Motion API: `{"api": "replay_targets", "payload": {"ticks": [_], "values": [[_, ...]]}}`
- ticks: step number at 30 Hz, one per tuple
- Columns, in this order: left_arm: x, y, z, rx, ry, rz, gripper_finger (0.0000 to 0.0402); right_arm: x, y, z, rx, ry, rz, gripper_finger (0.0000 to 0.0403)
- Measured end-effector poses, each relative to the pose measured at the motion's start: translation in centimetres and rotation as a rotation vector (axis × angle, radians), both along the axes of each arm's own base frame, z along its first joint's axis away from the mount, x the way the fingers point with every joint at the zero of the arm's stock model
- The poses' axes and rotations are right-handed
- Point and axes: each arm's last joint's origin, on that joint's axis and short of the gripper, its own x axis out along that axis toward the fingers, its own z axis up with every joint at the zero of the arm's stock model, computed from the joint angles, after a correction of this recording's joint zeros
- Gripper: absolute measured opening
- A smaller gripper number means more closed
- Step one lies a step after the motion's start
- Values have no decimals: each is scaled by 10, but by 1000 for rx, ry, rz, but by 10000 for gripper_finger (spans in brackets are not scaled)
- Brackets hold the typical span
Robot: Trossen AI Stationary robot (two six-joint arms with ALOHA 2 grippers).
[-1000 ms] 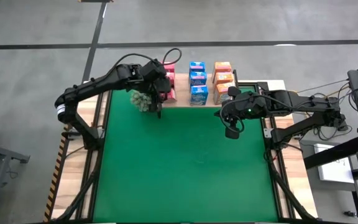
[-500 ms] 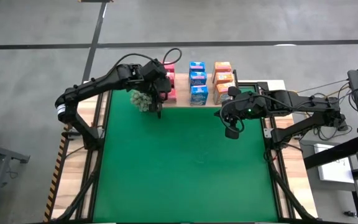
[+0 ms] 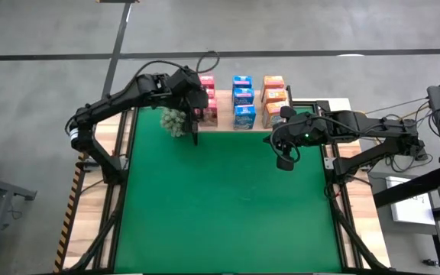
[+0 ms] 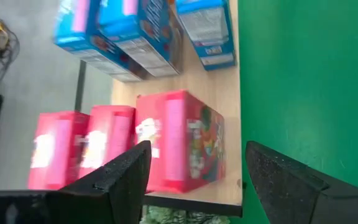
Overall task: Stack cereal on shelf
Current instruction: Put the red cereal box on the shelf aligned with the other red cereal box
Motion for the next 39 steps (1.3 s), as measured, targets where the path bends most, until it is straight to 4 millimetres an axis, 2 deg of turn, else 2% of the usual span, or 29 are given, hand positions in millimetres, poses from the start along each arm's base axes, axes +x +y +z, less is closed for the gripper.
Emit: {"api": "replay_targets", "payload": {"ticks": [8,13,18,23,29,39], "values": [[-21,-11,43,2,-51,9,244,3,0,-4,7,-17,-8,9],[-28,-22,51,2,-85,-7,230,12,0,-18,-26,-43,-7,9],[-30,-36,34,-36,-64,-19,211,20,-2,-33,-68,-70,-43,9],[-40,-51,6,1,-80,-23,190,25,-4,-33,-79,-125,-85,9],[-63,-62,-20,64,-240,22,168,33,-14,-23,-79,-179,-124,9],[-86,-64,-55,154,-446,88,138,69,-46,-4,-158,-166,-165,9]]}}
